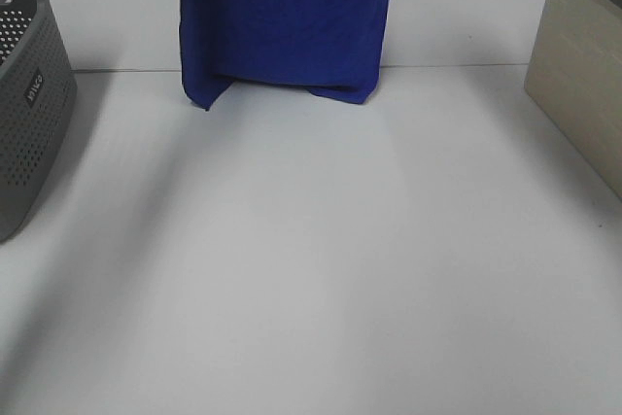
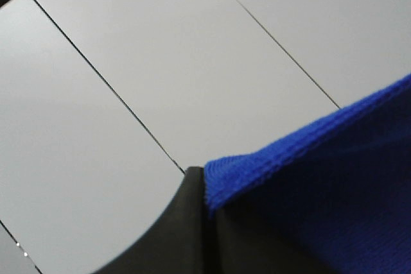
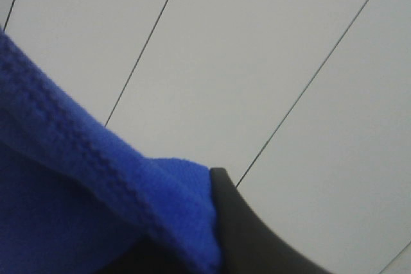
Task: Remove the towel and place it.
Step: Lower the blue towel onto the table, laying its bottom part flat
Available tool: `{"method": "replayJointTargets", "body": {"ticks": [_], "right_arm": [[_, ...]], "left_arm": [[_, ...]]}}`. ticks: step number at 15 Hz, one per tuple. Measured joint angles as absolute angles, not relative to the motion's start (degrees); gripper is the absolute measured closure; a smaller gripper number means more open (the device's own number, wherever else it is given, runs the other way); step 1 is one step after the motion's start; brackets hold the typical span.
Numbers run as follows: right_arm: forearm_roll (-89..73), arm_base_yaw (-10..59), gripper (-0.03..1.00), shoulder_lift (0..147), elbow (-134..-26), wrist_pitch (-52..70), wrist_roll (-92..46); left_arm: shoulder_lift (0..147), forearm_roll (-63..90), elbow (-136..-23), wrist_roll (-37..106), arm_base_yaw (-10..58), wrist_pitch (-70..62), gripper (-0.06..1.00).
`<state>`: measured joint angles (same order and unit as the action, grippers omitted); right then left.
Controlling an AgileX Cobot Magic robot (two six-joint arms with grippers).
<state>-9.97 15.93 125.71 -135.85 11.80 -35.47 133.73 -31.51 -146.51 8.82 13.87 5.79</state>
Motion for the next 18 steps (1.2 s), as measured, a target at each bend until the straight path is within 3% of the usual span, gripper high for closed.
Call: {"method": "replayJointTargets", "body": {"ticks": [3,13,18], "right_arm": [[-10.0,15.1,0.95,123.4,-135.8,15.4,-35.5],[-13.5,14.1,0.95,122.0,-136.5,11.3,-35.5],[-14.4,14.1,0.95,121.9,-136.5,17.0,-35.5]], "left_arm": [[132.0,-31.1,-146.5,6.6,16.2,-5.1,0.94],[130.5,-35.5,-146.5,11.6,15.9,6.0,0.94],[130.5,-36.6,-146.2,9.1,16.3,-0.6,0.94]]}}
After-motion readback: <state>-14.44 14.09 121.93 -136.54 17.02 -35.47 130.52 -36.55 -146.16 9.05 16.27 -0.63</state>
